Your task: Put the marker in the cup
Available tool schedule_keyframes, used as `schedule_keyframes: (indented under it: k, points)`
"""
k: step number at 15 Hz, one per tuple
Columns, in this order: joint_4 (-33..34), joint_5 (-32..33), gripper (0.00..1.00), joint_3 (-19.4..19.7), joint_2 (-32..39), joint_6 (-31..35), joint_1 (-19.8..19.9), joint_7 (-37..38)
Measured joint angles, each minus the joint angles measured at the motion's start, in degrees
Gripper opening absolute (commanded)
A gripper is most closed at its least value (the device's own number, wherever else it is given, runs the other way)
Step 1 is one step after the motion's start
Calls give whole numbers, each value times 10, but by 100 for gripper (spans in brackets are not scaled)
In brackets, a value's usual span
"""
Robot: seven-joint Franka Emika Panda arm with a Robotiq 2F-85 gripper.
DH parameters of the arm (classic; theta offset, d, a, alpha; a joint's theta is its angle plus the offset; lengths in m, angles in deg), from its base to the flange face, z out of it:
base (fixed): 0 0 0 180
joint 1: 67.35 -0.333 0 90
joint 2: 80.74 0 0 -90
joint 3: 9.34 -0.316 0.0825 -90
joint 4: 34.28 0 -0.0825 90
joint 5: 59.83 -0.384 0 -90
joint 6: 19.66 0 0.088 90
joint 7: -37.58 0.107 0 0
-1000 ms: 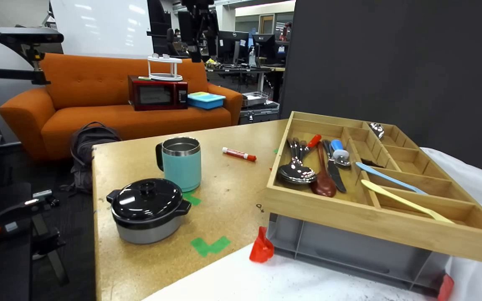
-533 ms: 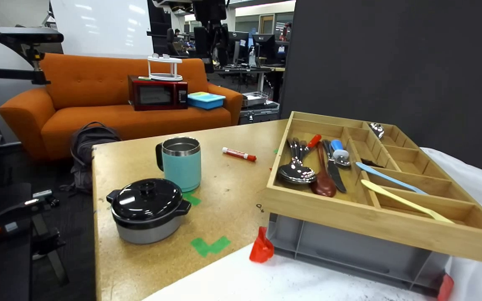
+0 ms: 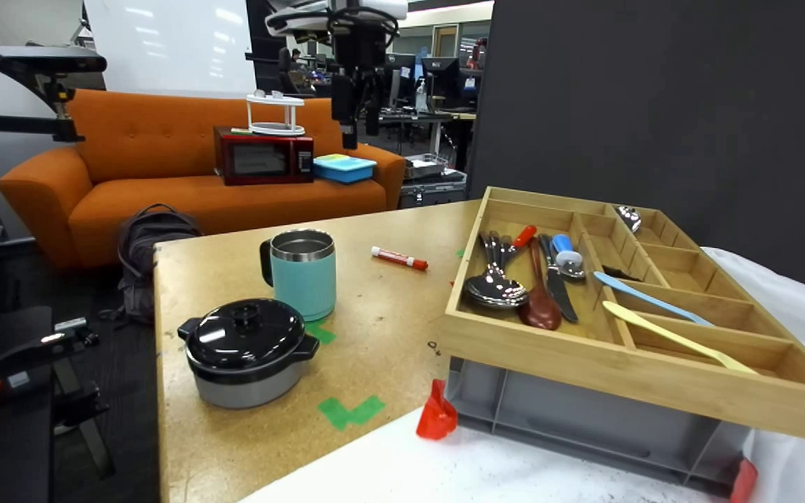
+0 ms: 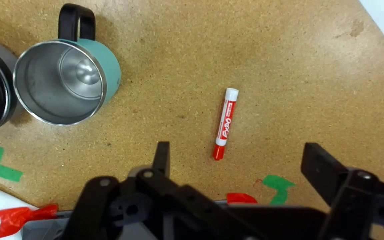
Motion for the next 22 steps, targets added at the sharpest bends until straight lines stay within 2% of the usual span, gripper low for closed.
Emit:
schedule_keyframes:
  k: [5,12,22]
  points:
    - [74,-29,100,34,90,-6,9,-53]
    - [173,-46,100,35,215,-28,-6,-59]
    - [249,-117,100,34,324,-29,-4,-110]
